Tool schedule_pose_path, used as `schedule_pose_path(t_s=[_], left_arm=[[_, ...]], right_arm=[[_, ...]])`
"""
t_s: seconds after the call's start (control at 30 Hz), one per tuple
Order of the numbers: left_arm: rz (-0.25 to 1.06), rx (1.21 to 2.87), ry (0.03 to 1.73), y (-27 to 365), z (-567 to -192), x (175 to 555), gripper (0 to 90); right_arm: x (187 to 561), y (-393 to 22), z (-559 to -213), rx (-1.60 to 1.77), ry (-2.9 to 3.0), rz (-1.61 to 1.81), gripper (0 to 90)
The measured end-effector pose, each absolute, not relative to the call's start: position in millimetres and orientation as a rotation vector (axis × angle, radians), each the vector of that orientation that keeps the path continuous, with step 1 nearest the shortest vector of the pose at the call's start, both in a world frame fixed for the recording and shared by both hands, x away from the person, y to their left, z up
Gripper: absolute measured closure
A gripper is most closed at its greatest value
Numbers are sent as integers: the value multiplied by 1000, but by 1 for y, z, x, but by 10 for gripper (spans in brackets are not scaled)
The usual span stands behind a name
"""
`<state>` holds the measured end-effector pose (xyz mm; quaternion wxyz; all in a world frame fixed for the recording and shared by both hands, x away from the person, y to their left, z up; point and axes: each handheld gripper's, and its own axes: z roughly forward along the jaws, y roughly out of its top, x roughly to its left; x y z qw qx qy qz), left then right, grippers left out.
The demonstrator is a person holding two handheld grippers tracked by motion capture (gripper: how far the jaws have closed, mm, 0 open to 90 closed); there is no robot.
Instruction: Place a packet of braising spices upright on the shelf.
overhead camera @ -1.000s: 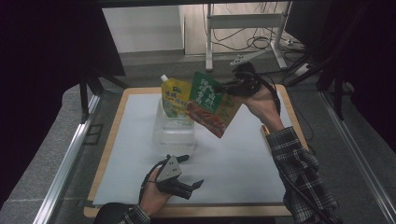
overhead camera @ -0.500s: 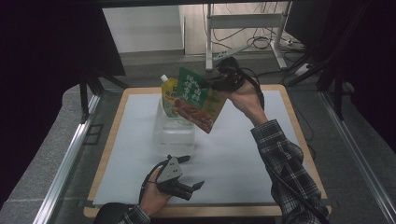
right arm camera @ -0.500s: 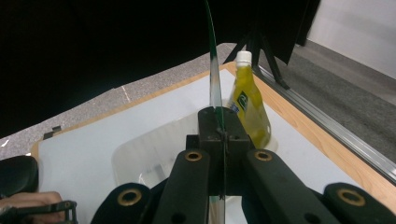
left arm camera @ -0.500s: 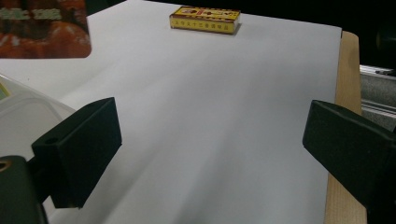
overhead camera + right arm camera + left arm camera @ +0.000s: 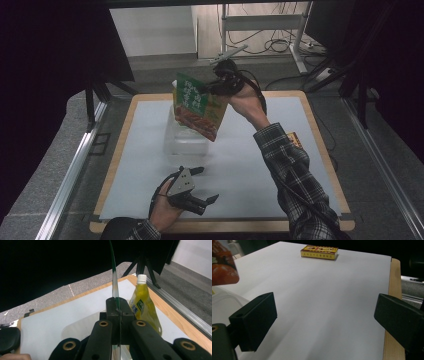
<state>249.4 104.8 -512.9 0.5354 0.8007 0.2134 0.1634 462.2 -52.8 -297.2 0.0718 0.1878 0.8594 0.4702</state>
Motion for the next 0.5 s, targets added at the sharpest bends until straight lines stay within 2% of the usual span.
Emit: schedule_pose_path(t_s=[0.5], left_arm=[[372,1910,505,105,-513,250,40]], right_arm=[[469,-22,-313,545,2634,1385,889]])
